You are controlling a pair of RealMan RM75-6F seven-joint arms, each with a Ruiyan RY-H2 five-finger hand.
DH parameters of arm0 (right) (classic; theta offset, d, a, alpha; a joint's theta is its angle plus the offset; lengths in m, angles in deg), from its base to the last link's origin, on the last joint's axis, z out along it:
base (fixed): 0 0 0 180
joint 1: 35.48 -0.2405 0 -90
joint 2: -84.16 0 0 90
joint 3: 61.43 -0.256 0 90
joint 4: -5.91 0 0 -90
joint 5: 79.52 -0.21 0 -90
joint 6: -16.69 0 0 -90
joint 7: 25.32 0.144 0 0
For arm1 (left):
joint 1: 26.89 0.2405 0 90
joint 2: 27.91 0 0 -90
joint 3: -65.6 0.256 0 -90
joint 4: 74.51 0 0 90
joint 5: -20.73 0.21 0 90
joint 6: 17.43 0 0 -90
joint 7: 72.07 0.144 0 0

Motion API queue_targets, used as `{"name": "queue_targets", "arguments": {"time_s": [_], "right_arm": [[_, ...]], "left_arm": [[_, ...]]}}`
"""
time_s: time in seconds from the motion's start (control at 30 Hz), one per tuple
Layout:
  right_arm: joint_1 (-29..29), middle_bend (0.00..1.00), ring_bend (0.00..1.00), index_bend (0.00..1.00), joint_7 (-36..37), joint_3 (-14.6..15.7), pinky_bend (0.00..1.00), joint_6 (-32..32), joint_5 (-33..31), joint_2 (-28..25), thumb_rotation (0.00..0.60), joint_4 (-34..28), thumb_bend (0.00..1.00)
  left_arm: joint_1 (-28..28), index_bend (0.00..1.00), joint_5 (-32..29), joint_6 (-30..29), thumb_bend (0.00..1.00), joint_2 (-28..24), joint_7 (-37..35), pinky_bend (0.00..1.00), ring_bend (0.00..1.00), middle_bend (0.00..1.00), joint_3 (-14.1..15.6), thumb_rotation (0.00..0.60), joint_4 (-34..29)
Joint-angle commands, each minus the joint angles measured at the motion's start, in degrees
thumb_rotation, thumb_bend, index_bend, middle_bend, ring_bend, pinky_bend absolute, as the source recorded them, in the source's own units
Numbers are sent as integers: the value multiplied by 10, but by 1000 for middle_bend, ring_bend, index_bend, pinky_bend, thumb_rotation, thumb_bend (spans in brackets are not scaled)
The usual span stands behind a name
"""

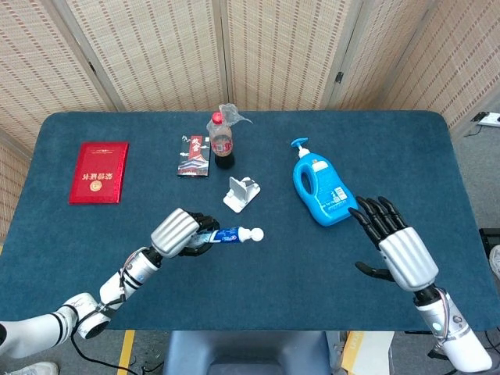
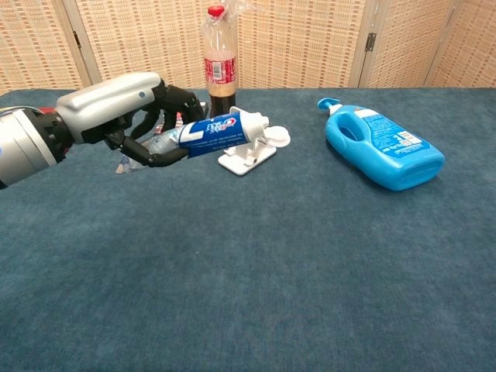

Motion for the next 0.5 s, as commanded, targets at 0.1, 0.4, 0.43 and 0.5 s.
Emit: {"name": "queue_targets", "arguments": {"time_s": [0.1, 0.4, 0.43, 0.5], "right_arm": [[-45, 0, 0, 0, -30, -24, 0, 36, 3, 23, 600, -23, 0], [-101, 0, 0, 0, -60, -48, 0, 73, -11, 71, 600, -28, 0], [-106, 0, 0, 0, -62, -50, 0, 76, -13, 76, 600, -27, 0], [-116, 0, 0, 0, -60, -55, 0, 80, -17, 87, 600, -23, 0]], "left_arm": [[-8, 729, -2, 6, 625, -29, -22, 804, 752, 780, -5, 600, -53], [-16, 742, -7, 11, 628, -61, -48, 804, 766, 797, -17, 600, -106], [-16, 743, -6, 10, 628, -63, -48, 804, 766, 797, -17, 600, -110], [-16, 743, -5, 9, 629, -67, -49, 804, 767, 798, -17, 600, -118]]}}
